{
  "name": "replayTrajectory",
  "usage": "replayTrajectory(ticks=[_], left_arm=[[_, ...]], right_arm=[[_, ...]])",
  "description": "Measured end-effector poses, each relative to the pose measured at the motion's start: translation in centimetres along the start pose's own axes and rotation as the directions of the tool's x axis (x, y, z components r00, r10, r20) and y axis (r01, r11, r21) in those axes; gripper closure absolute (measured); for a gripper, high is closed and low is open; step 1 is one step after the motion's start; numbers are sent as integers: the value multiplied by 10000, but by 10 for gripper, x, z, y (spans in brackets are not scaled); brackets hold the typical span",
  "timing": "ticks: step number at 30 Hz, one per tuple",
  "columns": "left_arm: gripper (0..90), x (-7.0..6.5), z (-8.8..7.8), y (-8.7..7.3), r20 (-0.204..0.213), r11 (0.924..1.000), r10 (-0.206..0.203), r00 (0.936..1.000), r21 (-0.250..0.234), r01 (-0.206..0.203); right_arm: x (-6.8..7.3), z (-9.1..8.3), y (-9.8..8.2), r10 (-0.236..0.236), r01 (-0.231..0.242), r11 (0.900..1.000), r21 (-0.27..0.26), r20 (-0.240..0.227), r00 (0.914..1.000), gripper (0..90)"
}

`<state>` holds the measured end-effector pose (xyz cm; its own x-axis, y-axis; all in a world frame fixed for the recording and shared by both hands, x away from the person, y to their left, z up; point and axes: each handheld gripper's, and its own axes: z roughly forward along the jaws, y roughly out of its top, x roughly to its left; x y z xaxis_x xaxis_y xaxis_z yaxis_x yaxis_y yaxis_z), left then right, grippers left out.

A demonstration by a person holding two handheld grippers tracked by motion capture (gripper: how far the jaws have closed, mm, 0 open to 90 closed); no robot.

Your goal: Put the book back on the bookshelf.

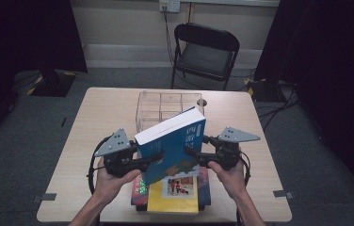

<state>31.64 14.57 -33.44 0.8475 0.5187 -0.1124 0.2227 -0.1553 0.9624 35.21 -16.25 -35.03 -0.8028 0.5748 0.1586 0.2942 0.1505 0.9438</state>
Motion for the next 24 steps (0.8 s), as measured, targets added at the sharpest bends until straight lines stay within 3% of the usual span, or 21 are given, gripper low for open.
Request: replayTrajectory(ticks=[9,15,24], left_arm=[[581,-2,11,6,-226,9997,182,9996,191,-177],[583,-5,17,9,-573,9952,806,9951,602,-772],[587,-7,21,6,-550,9957,815,9952,482,-789]], right_arm=[[0,-4,-1,21,-23,10000,64,180,9998,424],[0,-3,0,2,-5,9999,145,191,9998,429],[-3,-2,-1,81,-82,10000,23,20,10000,398]])
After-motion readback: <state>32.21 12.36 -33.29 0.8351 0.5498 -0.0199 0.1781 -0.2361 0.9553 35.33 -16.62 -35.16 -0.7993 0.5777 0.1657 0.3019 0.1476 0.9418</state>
